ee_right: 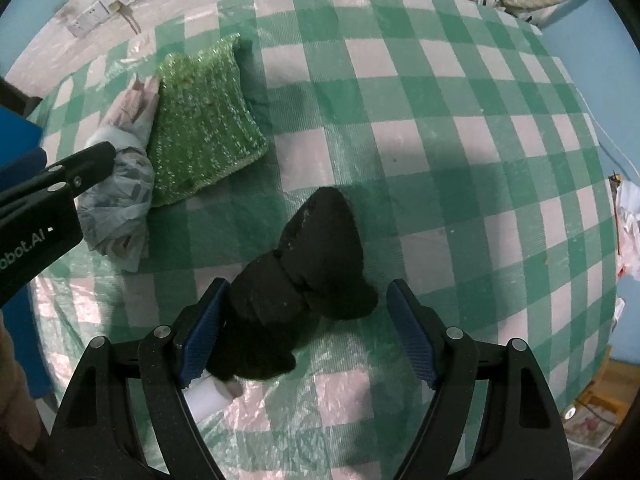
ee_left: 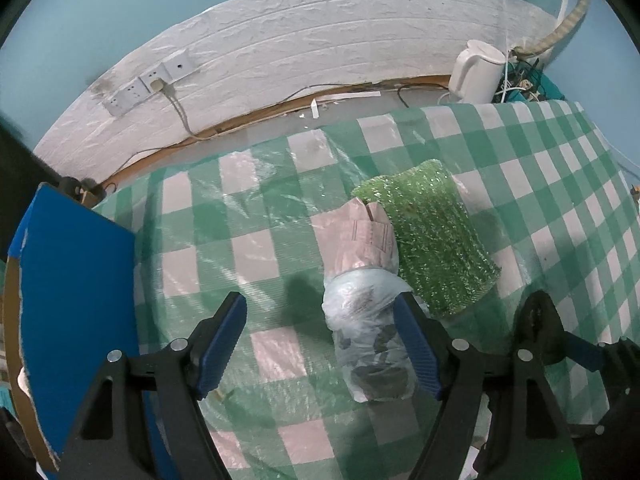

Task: Organize soft objects
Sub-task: 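Grasp the grey-wrapped pink glove bundle with the left tool while the right tool grasps the black sock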

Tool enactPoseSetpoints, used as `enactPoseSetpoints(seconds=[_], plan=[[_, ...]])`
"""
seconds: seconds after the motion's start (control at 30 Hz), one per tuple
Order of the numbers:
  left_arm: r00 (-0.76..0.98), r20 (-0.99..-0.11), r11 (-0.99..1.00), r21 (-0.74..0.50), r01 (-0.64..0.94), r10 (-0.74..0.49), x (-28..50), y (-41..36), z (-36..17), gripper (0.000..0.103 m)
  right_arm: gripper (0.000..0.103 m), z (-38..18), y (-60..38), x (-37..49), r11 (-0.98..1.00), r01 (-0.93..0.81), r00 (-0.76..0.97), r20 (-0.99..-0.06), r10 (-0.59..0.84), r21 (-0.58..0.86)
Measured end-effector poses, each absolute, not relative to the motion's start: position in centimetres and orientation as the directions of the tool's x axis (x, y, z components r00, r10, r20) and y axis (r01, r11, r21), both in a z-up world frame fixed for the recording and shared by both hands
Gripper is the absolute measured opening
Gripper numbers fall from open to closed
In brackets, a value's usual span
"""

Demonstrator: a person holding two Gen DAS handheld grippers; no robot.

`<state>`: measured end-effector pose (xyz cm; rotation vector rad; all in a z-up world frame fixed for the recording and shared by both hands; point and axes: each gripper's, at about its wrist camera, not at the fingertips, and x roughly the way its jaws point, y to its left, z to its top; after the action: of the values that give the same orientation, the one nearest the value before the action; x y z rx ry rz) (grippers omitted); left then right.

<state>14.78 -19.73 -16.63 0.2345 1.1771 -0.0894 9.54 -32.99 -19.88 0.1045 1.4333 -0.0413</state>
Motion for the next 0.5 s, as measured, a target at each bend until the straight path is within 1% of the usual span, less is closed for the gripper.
enactPoseSetpoints(seconds=[0.1, 0.2, 0.23, 0.27, 0.3, 0.33, 0.37, 0.4, 0.43, 0.47, 0.5], plan=[[0.387, -0.921, 0.971, 0.130, 0.202, 0.043, 14.8, -19.8, -17.0, 0.078, 0.079, -20.5, -32.7, 9.7, 0.995, 0.095, 0.133, -0.991, 0.028, 0.041], [0.384, -0.923, 0.974, 0.097, 0.205, 0.011, 14.9, -19.5, -17.3, 0.078, 0.078, -20.5, -32.6, 9.9, 0.995, 0.090, 0.141, -0.990, 0.023, 0.036], [0.379, -0.925, 0.975, 0.081, 0.205, -0.003, 14.9, -19.3, -17.4, 0.078, 0.075, -20.5, -32.3, 9.8, 0.996, 0.086, 0.143, -0.990, 0.017, 0.029], [0.375, -0.927, 0.977, 0.062, 0.204, -0.019, 15.0, -19.2, -17.5, 0.078, 0.070, -20.4, -32.1, 9.8, 0.997, 0.078, 0.146, -0.989, 0.009, 0.020], [0.371, -0.928, 0.978, 0.048, 0.205, -0.032, 15.0, -19.1, -17.7, 0.077, 0.068, -20.3, -31.9, 9.7, 0.997, 0.071, 0.150, -0.989, 0.002, 0.013], [0.365, -0.930, 0.977, 0.034, 0.208, -0.046, 15.0, -19.1, -17.7, 0.076, 0.062, -20.5, -31.9, 9.6, 0.997, 0.070, 0.152, -0.988, 0.004, 0.014], [0.357, -0.932, 0.977, 0.015, 0.214, -0.064, 15.0, -19.0, -17.8, 0.073, 0.056, -20.4, -32.0, 9.5, 0.997, 0.070, 0.153, -0.988, 0.002, 0.013], [0.352, -0.933, 0.976, -0.001, 0.216, -0.079, 14.9, -19.0, -17.8, 0.070, 0.054, -20.4, -32.0, 9.4, 0.997, 0.071, 0.153, -0.988, 0.003, 0.014], [0.348, -0.933, 0.976, -0.014, 0.216, -0.091, 14.9, -19.0, -17.8, 0.069, 0.050, -20.3, -31.9, 9.5, 0.997, 0.074, 0.152, -0.988, 0.004, 0.015], [0.343, -0.934, 0.975, -0.026, 0.219, -0.102, 14.8, -19.0, -17.8, 0.065, 0.045, -20.2, -32.0, 9.5, 0.997, 0.080, 0.154, -0.988, 0.004, 0.017], [0.340, -0.934, 0.973, -0.032, 0.227, -0.110, 14.7, -19.2, -17.7, 0.060, 0.043, -20.2, -32.0, 9.5, 0.996, 0.082, 0.155, -0.988, 0.008, 0.020]])
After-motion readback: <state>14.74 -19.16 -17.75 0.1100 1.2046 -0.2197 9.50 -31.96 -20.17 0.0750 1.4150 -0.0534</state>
